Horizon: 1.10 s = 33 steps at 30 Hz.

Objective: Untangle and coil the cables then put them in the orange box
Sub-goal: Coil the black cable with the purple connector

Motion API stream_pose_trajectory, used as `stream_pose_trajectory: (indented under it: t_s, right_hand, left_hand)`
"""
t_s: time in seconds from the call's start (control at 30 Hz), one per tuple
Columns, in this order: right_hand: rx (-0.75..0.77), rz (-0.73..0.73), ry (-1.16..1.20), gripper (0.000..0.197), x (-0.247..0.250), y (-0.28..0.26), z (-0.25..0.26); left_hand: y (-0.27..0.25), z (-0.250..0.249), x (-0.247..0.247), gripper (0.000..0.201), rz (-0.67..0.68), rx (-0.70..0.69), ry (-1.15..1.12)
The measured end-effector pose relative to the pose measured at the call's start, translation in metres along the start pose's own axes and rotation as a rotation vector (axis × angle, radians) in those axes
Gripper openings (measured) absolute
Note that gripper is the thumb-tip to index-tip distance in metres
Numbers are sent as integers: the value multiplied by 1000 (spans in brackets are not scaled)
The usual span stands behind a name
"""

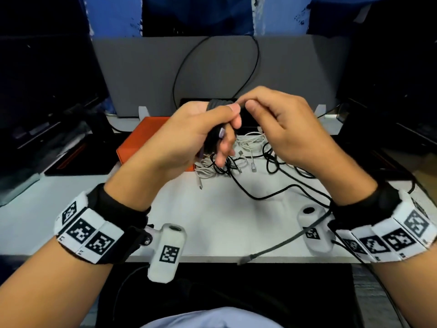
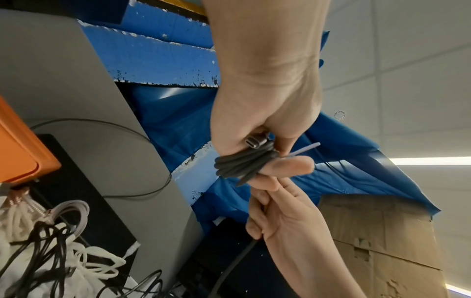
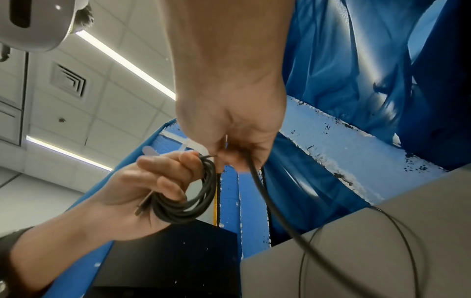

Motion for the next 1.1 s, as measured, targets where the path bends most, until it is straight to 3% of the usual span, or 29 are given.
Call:
stream_pose_trajectory:
  t_s: [0.13, 0.2, 0.3, 0.43, 0.5, 0.63, 0.7, 0.77, 0.83, 0.9, 0.97, 1.03, 1.1]
  right_hand:
    - [-3, -106, 135, 21, 0, -1, 6]
    - [-15, -113, 180, 22, -3, -1, 7]
    - [-101, -48, 244, 21, -10, -2, 0]
    - [-264, 229, 364, 31, -25, -7, 0]
    - [-301, 356, 372, 33, -32, -10, 7]
    - [-303, 580, 431, 15, -45, -19, 28]
    - [-265, 642, 368, 16, -46, -20, 36]
    - [-189, 614, 274, 18, -42, -16, 37]
    - [-133, 557, 179, 21, -35, -12, 34]
    - [-158, 474, 109, 17, -25, -9, 28]
    - [-200, 382, 62, 11, -15, -8, 24]
    - [-208, 302, 44, 9, -7, -6, 21]
    - [-199, 230, 60, 7, -1, -3, 18]
  left_hand:
    - [-5, 1, -2, 35, 262, 104, -277]
    - [-5, 2, -4, 39, 316, 88, -372]
    - [-2, -1, -6, 31, 271, 26, -505]
    - [6, -3, 4, 29, 173, -69, -816]
    - [10, -2, 11, 33, 74, -145, -813]
    - [18, 8, 18, 27, -327, -260, -353]
    - [20, 13, 20, 27, -482, -293, 150]
    - [23, 18, 24, 37, -528, -258, 655]
    - [24, 20, 30, 39, -473, -123, 929]
    - [22, 19, 33, 33, -394, 16, 1048]
    - [19, 16, 33, 25, -349, 67, 1127]
    - [14, 10, 31, 31, -236, 99, 1086]
    - [8, 7, 29, 35, -66, 126, 890]
Point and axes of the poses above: each hand's wrist, its own y-axis towards the middle knuckle, its own x-axis out of the back of the hand, z = x × y, the point moved 1 cm from there along y, towards the middle knuckle, and after that the axes turned 9 degrees about x, right-handed, at the moved point
